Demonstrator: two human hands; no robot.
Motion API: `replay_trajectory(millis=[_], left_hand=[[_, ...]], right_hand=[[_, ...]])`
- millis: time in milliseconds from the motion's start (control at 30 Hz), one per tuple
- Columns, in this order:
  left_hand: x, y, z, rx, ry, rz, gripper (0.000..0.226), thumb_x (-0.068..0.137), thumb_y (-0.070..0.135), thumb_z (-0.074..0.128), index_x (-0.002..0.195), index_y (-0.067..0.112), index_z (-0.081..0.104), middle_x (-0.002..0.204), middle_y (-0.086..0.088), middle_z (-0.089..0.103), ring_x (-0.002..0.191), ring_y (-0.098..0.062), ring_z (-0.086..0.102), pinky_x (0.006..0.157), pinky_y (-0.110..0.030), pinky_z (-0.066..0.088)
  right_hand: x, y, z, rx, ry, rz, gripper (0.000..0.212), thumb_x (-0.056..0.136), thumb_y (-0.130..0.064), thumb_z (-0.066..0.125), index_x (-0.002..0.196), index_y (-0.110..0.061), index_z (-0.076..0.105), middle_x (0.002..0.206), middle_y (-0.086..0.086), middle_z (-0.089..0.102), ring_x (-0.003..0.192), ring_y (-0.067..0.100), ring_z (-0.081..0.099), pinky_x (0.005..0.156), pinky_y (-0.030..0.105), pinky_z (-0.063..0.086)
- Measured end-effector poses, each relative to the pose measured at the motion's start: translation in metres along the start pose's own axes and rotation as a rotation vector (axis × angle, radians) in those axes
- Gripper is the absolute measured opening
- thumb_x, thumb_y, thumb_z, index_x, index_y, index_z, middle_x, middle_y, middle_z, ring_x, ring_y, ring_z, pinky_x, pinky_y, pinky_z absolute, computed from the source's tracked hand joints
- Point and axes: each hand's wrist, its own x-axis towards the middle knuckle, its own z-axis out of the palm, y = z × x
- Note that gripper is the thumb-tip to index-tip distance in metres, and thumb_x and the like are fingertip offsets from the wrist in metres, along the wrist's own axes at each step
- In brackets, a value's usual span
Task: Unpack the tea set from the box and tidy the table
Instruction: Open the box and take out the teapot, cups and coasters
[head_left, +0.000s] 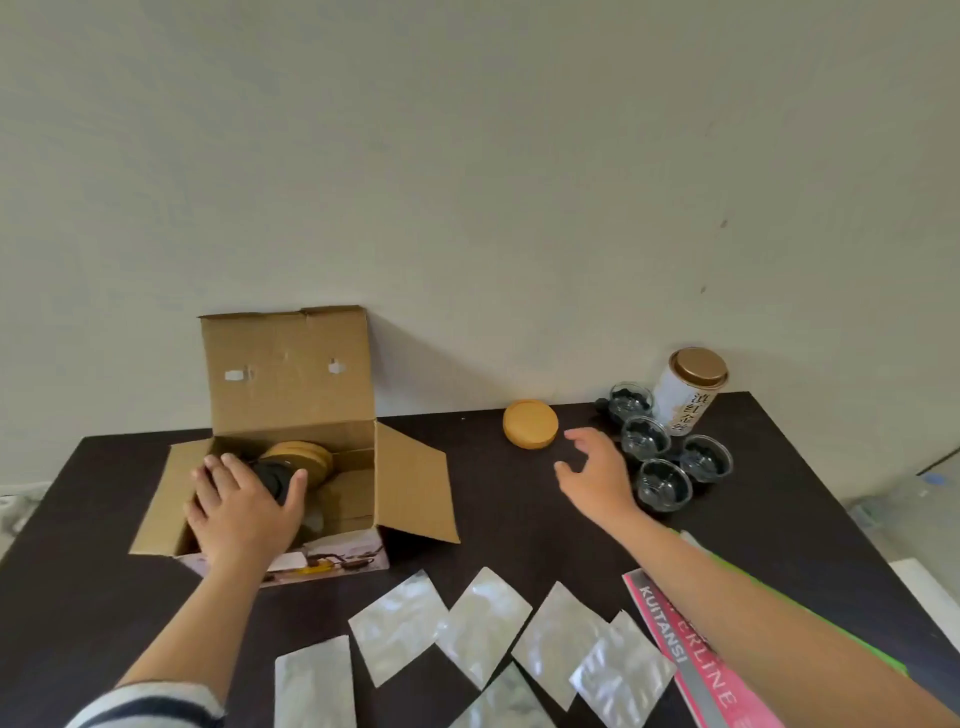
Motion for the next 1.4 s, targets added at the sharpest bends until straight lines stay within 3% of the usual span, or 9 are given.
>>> replay_trajectory(millis=[267, 367, 433, 567, 833, 1033, 1167, 1300, 1400], left_hand=[[0.006, -0.009, -0.015, 0.001, -0.191, 0.097, 0.084, 0.093, 0.061, 0.020, 0.149, 0.004, -0.005, 0.159, -0.014, -0.005, 0.146, -0.029, -0.006, 0.117, -0.050, 0.001], [0.011, -0.018, -0.023, 0.119, -0.190, 0.180, 0.089, 0.089, 0.068, 0.015, 0.150, 0.005, -0.002, 0.159, -0.011, 0.002, 0.147, -0.026, -0.003, 0.115, -0.050, -0.003], [0.013, -0.025, -0.026, 0.148, -0.170, 0.229, 0.092, 0.087, 0.071, 0.013, 0.150, 0.006, -0.001, 0.160, -0.009, 0.005, 0.147, -0.025, -0.002, 0.115, -0.051, -0.004], [0.011, -0.038, -0.023, 0.091, -0.144, 0.295, 0.092, 0.086, 0.073, 0.011, 0.151, 0.009, -0.005, 0.160, -0.006, 0.001, 0.147, -0.023, -0.003, 0.114, -0.052, -0.005], [0.011, -0.044, -0.012, 0.011, -0.101, 0.300, 0.100, 0.074, 0.074, -0.007, 0.151, 0.010, -0.006, 0.160, -0.004, -0.001, 0.147, -0.022, -0.005, 0.115, -0.050, -0.002], [0.014, -0.044, -0.010, -0.009, -0.067, 0.292, 0.097, 0.077, 0.073, -0.001, 0.151, 0.011, -0.003, 0.160, -0.004, 0.002, 0.147, -0.020, -0.004, 0.116, -0.049, 0.004], [0.015, -0.044, -0.006, -0.038, -0.060, 0.291, 0.095, 0.079, 0.073, 0.005, 0.151, 0.011, 0.000, 0.160, -0.004, 0.005, 0.147, -0.020, -0.002, 0.116, -0.048, 0.006], [0.015, -0.044, -0.007, -0.038, -0.075, 0.285, 0.096, 0.078, 0.073, 0.004, 0.151, 0.011, -0.002, 0.160, -0.003, 0.003, 0.147, -0.019, -0.004, 0.116, -0.048, 0.005], [0.015, -0.045, -0.008, -0.034, -0.078, 0.283, 0.095, 0.078, 0.073, 0.003, 0.151, 0.012, -0.003, 0.160, -0.002, 0.001, 0.147, -0.019, -0.005, 0.116, -0.047, 0.005]], right_hand=[[-0.048, -0.140, 0.119, 0.252, -0.184, -0.109, 0.027, 0.088, -0.015, 0.065, 0.115, -0.013, 0.061, 0.108, -0.004, 0.063, 0.093, 0.003, 0.060, 0.081, 0.012, 0.048], [-0.047, -0.183, 0.153, 0.315, -0.245, 0.035, 0.026, 0.090, -0.023, 0.062, 0.115, -0.014, 0.062, 0.104, -0.005, 0.064, 0.094, 0.006, 0.059, 0.072, 0.008, 0.043], [-0.039, -0.201, 0.175, 0.369, -0.291, 0.252, 0.032, 0.090, -0.028, 0.062, 0.116, -0.010, 0.063, 0.110, 0.002, 0.065, 0.096, 0.014, 0.059, 0.074, 0.016, 0.043], [-0.027, -0.213, 0.208, 0.432, -0.384, 0.565, 0.062, 0.085, -0.038, 0.067, 0.133, -0.006, 0.045, 0.133, 0.010, 0.053, 0.120, 0.028, 0.052, 0.095, 0.035, 0.045], [-0.009, -0.217, 0.238, 0.447, -0.544, 0.669, 0.100, 0.072, -0.051, 0.078, 0.148, -0.009, 0.027, 0.150, 0.010, 0.035, 0.137, 0.029, 0.033, 0.110, 0.040, 0.031], [0.004, -0.218, 0.254, 0.398, -0.567, 0.629, 0.085, 0.071, -0.047, 0.080, 0.138, -0.011, 0.040, 0.143, 0.008, 0.043, 0.133, 0.029, 0.037, 0.108, 0.039, 0.033], [0.003, -0.221, 0.261, 0.319, -0.598, 0.654, 0.079, 0.067, -0.053, 0.080, 0.125, -0.010, 0.050, 0.127, 0.010, 0.053, 0.117, 0.028, 0.047, 0.095, 0.036, 0.041], [0.003, -0.223, 0.265, 0.361, -0.576, 0.678, 0.077, 0.064, -0.049, 0.082, 0.122, -0.010, 0.051, 0.108, 0.008, 0.054, 0.106, 0.027, 0.050, 0.101, 0.039, 0.045], [0.003, -0.221, 0.259, 0.396, -0.570, 0.701, 0.073, 0.067, -0.045, 0.082, 0.123, -0.012, 0.048, 0.108, 0.008, 0.051, 0.113, 0.028, 0.048, 0.103, 0.041, 0.044]])
